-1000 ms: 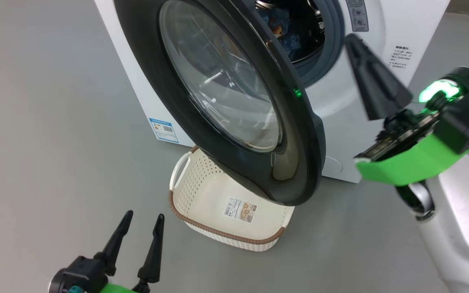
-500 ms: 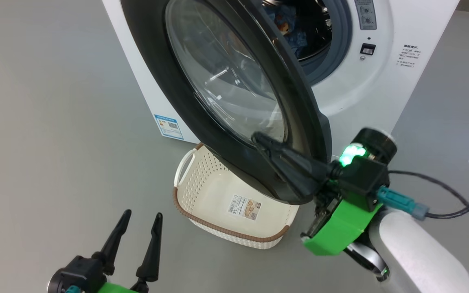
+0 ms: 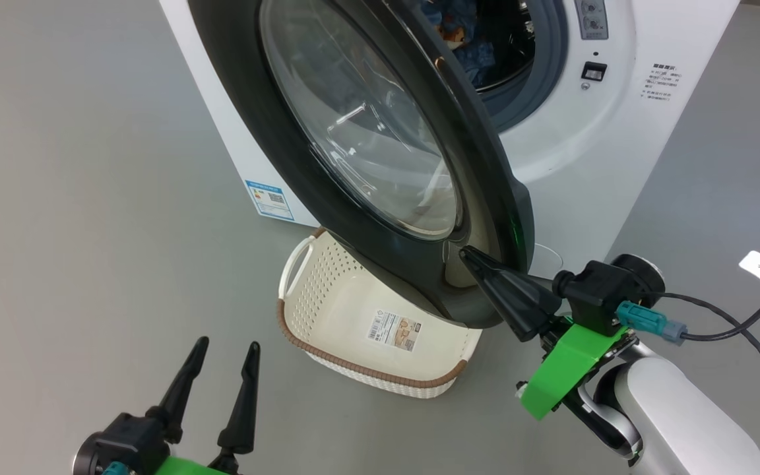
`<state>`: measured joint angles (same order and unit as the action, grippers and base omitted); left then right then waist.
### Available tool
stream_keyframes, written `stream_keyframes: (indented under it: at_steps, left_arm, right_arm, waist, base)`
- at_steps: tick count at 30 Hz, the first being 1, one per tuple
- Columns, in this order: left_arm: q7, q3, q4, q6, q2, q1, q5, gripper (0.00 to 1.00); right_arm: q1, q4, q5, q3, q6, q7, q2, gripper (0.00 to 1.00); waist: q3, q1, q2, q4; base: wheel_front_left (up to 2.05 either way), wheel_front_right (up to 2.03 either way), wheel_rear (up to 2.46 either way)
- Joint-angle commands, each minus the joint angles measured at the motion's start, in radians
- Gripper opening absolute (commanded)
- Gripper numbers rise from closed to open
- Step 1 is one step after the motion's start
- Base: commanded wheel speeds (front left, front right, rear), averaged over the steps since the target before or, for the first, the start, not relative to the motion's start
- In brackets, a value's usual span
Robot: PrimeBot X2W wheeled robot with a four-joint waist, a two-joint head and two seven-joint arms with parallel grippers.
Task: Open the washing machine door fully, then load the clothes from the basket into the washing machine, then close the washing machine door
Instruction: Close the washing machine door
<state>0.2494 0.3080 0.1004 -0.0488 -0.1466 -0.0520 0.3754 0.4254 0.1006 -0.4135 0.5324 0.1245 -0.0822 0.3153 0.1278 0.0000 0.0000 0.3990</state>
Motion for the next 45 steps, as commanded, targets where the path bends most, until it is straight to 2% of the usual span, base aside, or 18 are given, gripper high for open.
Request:
stream_keyframes:
  at_steps: [1,21,32,45]
  left_arm:
    - [0.012,-0.041,-0.022,-0.007,-0.005,-0.037,-0.008,1.0]
    - [0.012,-0.058,-0.04,-0.018,0.019,-0.051,-0.04,1.0]
    - [0.012,-0.035,-0.048,-0.036,0.064,-0.105,-0.064,1.0]
    - [0.012,-0.018,-0.057,-0.05,0.094,-0.154,-0.067,1.0]
  right_arm:
    - [-0.008,-0.007,-0.003,-0.001,0.006,-0.015,-0.008,0.0]
    - [0.041,0.068,-0.002,-0.078,0.006,-0.038,0.015,0.0]
    - [0.155,0.129,-0.009,-0.118,0.006,-0.049,0.089,0.0]
    - [0.358,0.26,-0.078,-0.081,0.006,-0.126,0.187,0.0]
  waist:
    - [0.006,0.0,0.0,-0.003]
    - [0.063,0.0,0.0,-0.012]
    - [0.161,0.0,0.0,0.011]
    - [0.264,0.0,0.0,0.059]
  base:
    - [0.0,0.0,0.0]
    - [0.0,0.0,0.0]
    - [0.0,0.0,0.0]
    - [0.0,0.0,0.0]
